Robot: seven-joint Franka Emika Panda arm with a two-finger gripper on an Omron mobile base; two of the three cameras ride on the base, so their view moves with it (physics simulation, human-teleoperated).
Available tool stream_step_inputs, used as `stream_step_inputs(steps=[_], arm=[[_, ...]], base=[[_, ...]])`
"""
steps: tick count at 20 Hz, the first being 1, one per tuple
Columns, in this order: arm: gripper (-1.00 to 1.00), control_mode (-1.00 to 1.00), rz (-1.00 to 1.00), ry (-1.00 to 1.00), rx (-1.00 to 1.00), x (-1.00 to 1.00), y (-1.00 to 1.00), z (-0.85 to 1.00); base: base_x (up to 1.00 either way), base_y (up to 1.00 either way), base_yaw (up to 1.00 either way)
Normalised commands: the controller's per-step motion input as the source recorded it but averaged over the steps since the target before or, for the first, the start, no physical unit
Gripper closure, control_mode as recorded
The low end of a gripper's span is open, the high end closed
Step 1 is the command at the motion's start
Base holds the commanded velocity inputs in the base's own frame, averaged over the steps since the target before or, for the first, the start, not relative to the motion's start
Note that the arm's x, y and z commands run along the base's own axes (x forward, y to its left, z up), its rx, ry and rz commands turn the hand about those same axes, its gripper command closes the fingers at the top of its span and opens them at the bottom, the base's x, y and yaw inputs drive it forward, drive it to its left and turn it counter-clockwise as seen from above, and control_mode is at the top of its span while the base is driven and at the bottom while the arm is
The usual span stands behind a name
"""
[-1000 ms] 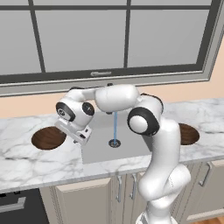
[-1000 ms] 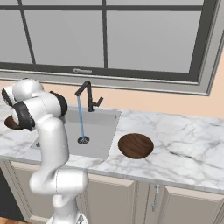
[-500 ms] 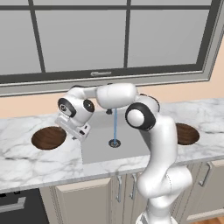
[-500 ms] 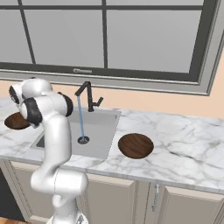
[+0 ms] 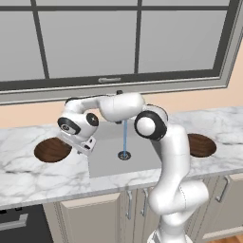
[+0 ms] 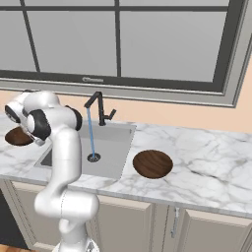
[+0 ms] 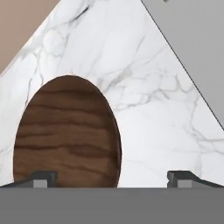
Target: Rinse each bowl for a few seconds and place them down in the sink or on the counter.
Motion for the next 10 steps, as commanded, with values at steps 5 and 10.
stream_step_inputs(steps=[5, 10], arm=[[-1.00, -1.00, 0.02, 0.00, -0.14, 0.16, 0.35, -0.02], [-1.00, -1.00, 0.04, 0.00, -0.03, 0.54, 0.13, -0.01]], base=[[0.00, 0.00, 0.00], [0.00, 0.00, 0.00]])
